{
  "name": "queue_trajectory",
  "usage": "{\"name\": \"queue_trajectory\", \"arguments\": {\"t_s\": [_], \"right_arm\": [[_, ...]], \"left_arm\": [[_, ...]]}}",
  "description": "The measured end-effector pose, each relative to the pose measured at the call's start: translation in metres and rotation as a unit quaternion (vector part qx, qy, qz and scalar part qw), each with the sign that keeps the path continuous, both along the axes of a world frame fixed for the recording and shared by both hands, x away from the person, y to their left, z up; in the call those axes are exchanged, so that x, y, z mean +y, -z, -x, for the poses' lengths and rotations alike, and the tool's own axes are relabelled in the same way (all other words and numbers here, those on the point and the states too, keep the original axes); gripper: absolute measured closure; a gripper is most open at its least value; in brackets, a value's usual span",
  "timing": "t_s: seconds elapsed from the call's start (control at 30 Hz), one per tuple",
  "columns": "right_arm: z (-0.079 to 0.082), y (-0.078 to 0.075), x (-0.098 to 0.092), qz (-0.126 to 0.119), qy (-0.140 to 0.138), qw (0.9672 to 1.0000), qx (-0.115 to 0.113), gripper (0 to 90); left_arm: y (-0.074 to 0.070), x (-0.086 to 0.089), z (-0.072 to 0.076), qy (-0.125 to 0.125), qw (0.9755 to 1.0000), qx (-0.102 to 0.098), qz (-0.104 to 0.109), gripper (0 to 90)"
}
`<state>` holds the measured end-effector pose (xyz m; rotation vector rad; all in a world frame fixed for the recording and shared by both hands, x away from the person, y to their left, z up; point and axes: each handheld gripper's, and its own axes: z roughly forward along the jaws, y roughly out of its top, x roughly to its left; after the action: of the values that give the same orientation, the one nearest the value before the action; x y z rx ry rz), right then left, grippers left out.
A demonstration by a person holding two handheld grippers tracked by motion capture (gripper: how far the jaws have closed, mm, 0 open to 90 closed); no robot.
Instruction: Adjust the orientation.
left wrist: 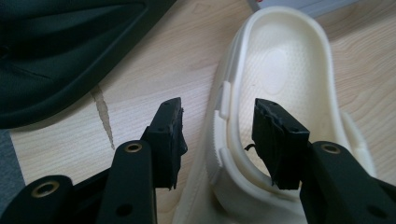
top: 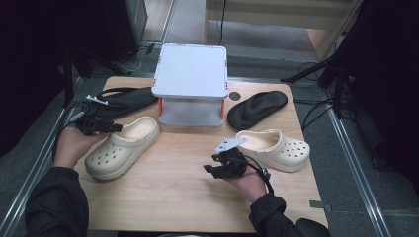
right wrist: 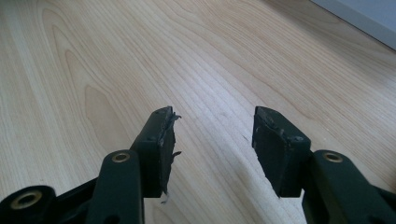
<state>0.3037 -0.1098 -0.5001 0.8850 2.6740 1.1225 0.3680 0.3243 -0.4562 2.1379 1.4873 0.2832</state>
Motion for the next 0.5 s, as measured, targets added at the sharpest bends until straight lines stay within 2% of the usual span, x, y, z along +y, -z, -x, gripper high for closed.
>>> {"name": "queue_trajectory", "arguments": {"t_s": [0.23,0.33,0.43,0.5], "right_arm": [[0.003,0.000,-0.006,0.003,0.012,0.9999,-0.001,48.4],[0.004,0.000,-0.009,0.007,0.017,0.9998,0.001,47.5],[0.006,0.000,-0.011,0.005,0.021,0.9998,-0.001,47.5],[0.007,-0.001,-0.013,0.005,0.022,0.9997,-0.002,47.4]], "left_arm": [[0.010,-0.002,-0.010,0.007,0.9997,0.022,-0.002,55.7],[0.014,-0.004,-0.015,0.018,0.9991,0.038,-0.005,59.0],[0.016,-0.007,-0.017,0.020,0.9986,0.048,-0.009,61.8],[0.016,-0.006,-0.017,0.022,0.9985,0.050,-0.004,64.7]]}}
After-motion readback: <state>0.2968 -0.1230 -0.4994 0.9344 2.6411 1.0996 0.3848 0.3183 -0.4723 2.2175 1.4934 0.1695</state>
